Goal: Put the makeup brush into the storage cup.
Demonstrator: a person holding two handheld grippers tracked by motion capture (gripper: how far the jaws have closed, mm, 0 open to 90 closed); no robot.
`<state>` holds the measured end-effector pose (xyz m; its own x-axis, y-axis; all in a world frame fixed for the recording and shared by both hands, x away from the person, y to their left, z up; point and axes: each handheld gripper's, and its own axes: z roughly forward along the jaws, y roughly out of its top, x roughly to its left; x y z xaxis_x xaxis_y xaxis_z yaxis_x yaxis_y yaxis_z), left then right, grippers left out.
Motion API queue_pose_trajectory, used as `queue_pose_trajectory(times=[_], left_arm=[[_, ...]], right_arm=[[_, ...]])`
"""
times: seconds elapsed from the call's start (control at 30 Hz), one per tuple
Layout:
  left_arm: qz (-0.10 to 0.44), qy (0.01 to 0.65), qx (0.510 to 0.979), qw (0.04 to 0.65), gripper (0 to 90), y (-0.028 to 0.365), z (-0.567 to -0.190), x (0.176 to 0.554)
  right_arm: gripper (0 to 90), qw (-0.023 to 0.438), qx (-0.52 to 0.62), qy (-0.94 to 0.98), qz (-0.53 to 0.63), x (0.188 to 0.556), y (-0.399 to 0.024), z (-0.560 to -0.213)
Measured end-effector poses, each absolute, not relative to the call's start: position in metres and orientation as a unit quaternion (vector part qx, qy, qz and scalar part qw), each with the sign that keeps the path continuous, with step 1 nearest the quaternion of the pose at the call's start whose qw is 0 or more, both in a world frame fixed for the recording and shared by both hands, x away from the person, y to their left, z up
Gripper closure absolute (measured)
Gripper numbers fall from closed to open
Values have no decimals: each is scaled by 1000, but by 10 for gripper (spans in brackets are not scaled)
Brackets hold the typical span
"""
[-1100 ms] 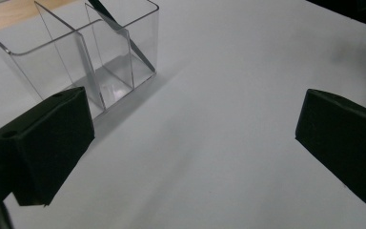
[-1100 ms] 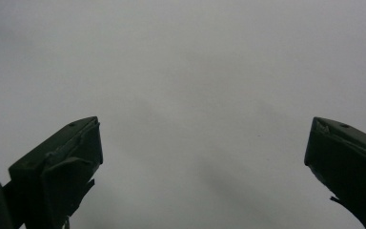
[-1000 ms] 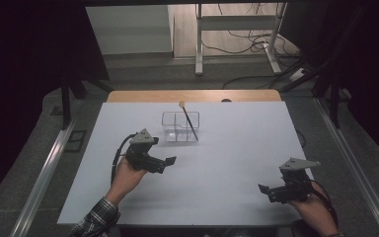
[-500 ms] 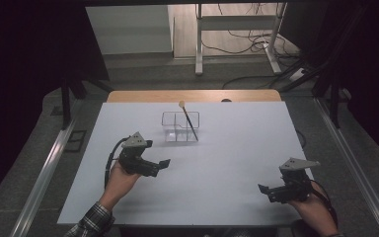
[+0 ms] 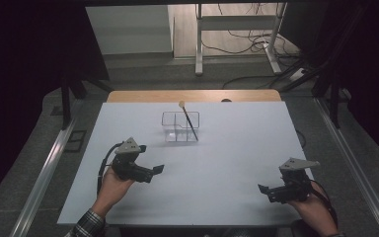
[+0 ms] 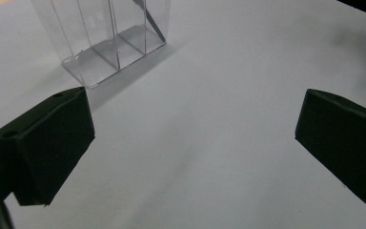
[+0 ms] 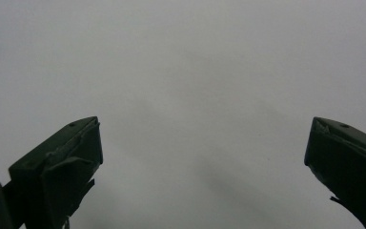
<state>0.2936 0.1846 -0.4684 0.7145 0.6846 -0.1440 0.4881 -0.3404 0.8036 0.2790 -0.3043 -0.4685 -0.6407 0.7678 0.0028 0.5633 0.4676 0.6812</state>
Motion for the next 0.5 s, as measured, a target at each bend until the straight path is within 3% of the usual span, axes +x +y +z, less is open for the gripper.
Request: queue_pose_trajectory(times=[0.5], left_arm=[[115,377,808,438,0,201,-472,278]], right_arm=[[0,150,398,841,335,279,-305,-468]])
